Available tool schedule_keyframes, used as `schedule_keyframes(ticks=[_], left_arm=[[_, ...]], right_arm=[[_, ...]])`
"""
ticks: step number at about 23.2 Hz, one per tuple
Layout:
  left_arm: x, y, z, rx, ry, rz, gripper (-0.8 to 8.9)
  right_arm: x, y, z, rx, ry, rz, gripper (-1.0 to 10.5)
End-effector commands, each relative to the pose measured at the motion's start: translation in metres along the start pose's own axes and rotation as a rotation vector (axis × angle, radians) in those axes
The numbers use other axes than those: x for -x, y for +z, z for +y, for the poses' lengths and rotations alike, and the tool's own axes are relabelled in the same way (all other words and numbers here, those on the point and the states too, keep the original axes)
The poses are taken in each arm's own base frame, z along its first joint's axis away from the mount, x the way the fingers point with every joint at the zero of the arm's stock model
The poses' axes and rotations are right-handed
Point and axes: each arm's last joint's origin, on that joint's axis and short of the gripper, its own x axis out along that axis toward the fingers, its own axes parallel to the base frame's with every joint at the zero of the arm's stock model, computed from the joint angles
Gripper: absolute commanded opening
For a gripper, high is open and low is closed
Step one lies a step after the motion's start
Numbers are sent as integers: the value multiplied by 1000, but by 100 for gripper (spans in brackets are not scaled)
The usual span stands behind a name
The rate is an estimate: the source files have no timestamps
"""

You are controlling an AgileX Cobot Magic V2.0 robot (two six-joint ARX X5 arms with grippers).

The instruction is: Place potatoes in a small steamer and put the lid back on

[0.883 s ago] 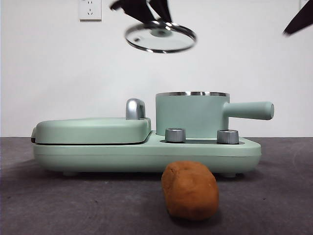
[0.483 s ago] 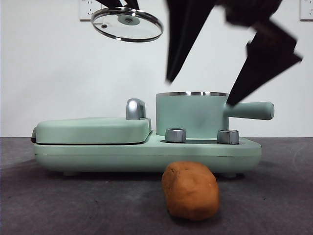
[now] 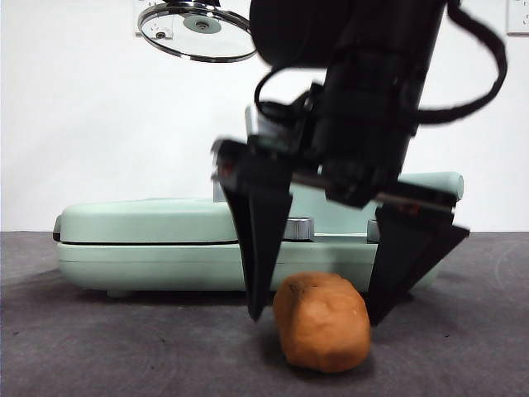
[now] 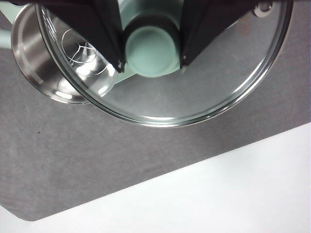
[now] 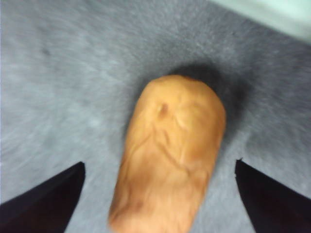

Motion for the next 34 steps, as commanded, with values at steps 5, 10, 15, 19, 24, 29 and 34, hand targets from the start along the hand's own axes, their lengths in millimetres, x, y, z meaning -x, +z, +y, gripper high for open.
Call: schedule_keyframes(ticks=[5,10,15,19,24,29,34], left_arm=[[12,12,0,-18,0,-73,18],[13,11,7,-9,17,-74,18],[14,11,12,-1,30,-74,18],[13,11,12,-1,29,-71,18],[13,10,12,0,29,-66,18],[13,10,12,0,29,-65,18],[13,10,12,0,29,-65,18]], right_arm=[[-5,4,7,1,15,9,138],[52,38,9,66,13,-12,138],[137,95,-16,73,14,-183,138],[159,142,-46,35,-23,-223,138],[146,180,-66,3,-45,-210,138],[121,204,-78,-6,-30,-184,138],[91,213,-88,-22,-42,-118,139]])
